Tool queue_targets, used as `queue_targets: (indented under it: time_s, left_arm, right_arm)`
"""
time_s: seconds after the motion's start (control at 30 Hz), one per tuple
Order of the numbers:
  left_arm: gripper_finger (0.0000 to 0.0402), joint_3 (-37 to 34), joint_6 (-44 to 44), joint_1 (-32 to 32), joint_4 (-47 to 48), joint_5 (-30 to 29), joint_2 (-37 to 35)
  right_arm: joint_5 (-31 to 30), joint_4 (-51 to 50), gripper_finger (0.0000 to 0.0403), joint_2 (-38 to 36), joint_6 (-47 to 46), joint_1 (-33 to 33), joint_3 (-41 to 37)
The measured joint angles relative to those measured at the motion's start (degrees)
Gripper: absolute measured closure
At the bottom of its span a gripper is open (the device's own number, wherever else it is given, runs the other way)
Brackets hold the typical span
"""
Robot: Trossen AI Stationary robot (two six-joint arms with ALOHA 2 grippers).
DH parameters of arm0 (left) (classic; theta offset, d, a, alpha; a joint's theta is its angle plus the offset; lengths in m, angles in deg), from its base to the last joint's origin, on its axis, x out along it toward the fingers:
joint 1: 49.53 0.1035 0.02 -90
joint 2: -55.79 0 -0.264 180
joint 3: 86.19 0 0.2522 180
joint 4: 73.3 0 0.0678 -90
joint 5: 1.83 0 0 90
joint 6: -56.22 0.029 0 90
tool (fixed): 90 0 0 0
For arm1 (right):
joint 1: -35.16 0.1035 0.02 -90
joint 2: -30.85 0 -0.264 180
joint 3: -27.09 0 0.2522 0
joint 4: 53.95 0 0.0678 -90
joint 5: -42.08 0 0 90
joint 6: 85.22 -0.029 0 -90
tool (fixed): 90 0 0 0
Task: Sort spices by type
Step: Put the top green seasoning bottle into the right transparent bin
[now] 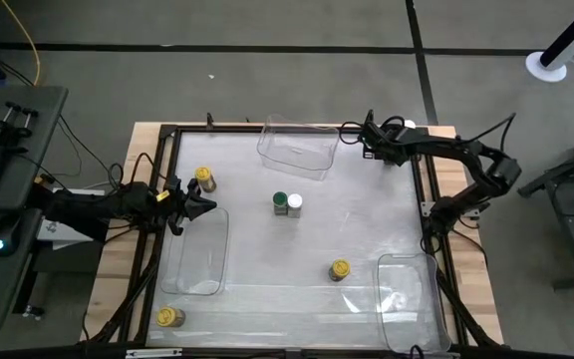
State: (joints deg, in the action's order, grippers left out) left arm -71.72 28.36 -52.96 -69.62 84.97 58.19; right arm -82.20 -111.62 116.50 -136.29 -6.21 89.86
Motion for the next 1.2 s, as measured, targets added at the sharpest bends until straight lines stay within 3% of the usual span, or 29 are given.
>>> queue_targets:
  time_s: [0.2, 0.33, 0.47, 0.57, 0.73, 0.87, 1.03, 1.2]
  left_arm:
    - [0.0401, 0.00, 0.00, -0.01, 0.00, 0.02, 0.02]
    - [0.0401, 0.02, 0.00, 0.01, 0.00, 0.00, 0.00]
    - [0.0401, 0.00, 0.00, 0.01, 0.00, 0.02, 0.02]
    - [0.0401, 0.01, 0.00, 0.00, 0.02, 0.01, 0.01]
    - [0.0401, 0.02, 0.00, 0.01, 0.00, 0.02, 0.00]
    - [0.0401, 0.00, -0.01, 0.01, 0.00, 0.01, 0.01]
    - [0.0401, 0.00, 0.00, -0.01, 0.00, 0.00, 0.02]
    - [0.0401, 0.02, -0.02, -0.01, 0.00, 0.02, 0.00]
  right_arm:
    - [-0.17, -7.34, 0.0204, -6.06, 6.17, 4.88, 5.17]
    - [2.12, -16.79, 0.0204, -13.00, 8.51, 11.61, 10.86]
    - [8.34, -25.09, 0.0204, -20.18, 5.62, 21.59, 13.23]
    - [15.25, -28.88, 0.0204, -24.57, -1.84, 32.13, 11.51]
    - [20.59, -26.80, 0.0204, -27.54, -19.13, 53.17, 7.28]
    - [18.77, -22.24, 0.0204, -26.98, -27.85, 67.62, 7.94]
    - [12.35, -14.45, 0.0204, -25.14, -26.47, 81.63, 11.67]
    - [12.07, -11.46, 0.0204, -20.81, -26.67, 91.23, 13.78]
